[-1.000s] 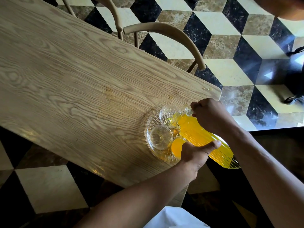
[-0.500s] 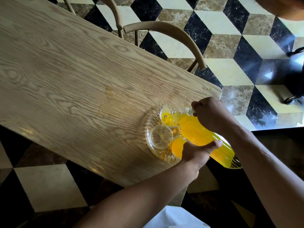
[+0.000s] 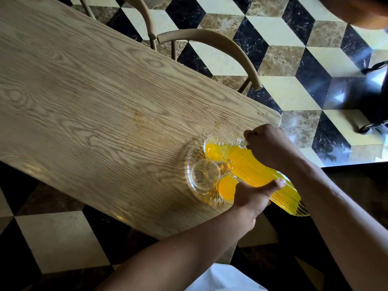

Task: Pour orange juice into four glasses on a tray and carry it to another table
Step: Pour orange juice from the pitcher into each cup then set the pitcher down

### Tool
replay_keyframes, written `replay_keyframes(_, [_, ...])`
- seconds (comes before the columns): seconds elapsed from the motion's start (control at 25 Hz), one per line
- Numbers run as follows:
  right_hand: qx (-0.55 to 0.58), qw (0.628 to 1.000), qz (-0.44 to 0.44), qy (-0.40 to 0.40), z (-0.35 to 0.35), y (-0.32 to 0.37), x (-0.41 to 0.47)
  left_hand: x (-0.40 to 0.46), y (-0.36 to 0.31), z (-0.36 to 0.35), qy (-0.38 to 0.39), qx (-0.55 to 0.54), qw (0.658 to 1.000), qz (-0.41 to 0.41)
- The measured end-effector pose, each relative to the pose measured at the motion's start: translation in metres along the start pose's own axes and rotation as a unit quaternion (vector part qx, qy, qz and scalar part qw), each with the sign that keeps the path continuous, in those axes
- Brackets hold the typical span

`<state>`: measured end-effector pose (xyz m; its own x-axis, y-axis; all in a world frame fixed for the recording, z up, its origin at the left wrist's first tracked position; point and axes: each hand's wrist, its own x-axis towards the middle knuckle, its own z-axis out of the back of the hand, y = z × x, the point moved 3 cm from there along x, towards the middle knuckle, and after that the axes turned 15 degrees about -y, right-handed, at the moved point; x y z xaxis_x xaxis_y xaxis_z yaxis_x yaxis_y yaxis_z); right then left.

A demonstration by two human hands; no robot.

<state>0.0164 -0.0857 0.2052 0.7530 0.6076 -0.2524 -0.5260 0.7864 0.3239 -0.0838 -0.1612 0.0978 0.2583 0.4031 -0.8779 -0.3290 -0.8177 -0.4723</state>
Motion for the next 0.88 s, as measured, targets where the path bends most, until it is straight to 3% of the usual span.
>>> replay_keyframes(0.88, [-0.015,1.000,-0.003,-0.008,0.005,0.000,-0.002,-0.015,-0.008,-0.002,0.014,-0.015,1.000,-0.003])
